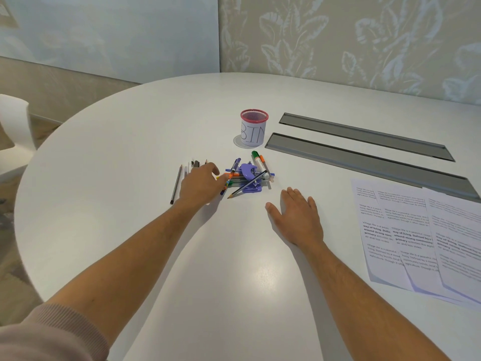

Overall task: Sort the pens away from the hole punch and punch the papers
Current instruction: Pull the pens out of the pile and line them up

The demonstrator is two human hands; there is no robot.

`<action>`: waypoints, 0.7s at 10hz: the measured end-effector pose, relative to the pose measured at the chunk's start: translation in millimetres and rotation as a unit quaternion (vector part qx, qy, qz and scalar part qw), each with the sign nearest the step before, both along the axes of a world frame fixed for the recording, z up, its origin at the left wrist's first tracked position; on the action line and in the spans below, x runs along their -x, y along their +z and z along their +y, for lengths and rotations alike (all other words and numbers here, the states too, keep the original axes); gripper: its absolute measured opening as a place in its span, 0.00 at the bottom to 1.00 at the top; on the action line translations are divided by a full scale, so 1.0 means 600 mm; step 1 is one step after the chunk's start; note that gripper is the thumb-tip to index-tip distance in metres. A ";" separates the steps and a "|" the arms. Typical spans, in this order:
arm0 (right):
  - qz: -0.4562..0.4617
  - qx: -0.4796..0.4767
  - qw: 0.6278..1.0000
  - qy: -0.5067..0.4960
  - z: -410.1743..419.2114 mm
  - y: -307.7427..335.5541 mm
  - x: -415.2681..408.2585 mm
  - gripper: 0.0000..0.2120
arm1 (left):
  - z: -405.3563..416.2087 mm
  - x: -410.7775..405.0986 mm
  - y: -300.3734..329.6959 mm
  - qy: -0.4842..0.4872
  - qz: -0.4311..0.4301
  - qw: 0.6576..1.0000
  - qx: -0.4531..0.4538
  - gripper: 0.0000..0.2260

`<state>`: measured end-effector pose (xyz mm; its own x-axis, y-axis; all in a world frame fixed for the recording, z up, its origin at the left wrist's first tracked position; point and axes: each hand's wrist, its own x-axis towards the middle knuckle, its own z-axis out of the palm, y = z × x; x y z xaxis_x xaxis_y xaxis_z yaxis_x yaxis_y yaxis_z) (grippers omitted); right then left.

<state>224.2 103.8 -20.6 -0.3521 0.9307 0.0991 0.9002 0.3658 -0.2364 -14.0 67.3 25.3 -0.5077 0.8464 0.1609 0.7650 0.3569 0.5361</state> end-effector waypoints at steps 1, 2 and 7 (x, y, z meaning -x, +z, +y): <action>-0.001 0.001 1.000 0.001 -0.001 0.001 0.000 0.35 | 0.001 -0.011 -0.006 -0.005 0.013 1.000 0.021 0.16; -0.001 0.001 1.000 0.004 -0.001 0.001 0.000 0.34 | 0.000 -0.017 -0.009 -0.012 0.019 1.000 0.021 0.15; 0.005 0.002 1.000 0.003 0.002 -0.001 -0.001 0.35 | -0.027 0.019 -0.008 0.073 -0.076 0.990 -0.089 0.07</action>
<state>225.0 104.7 -21.4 -0.3566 0.9291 0.0986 0.8955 0.3699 -0.2473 -25.3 51.1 20.5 -0.6526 0.7272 0.2128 0.6175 0.3476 0.7056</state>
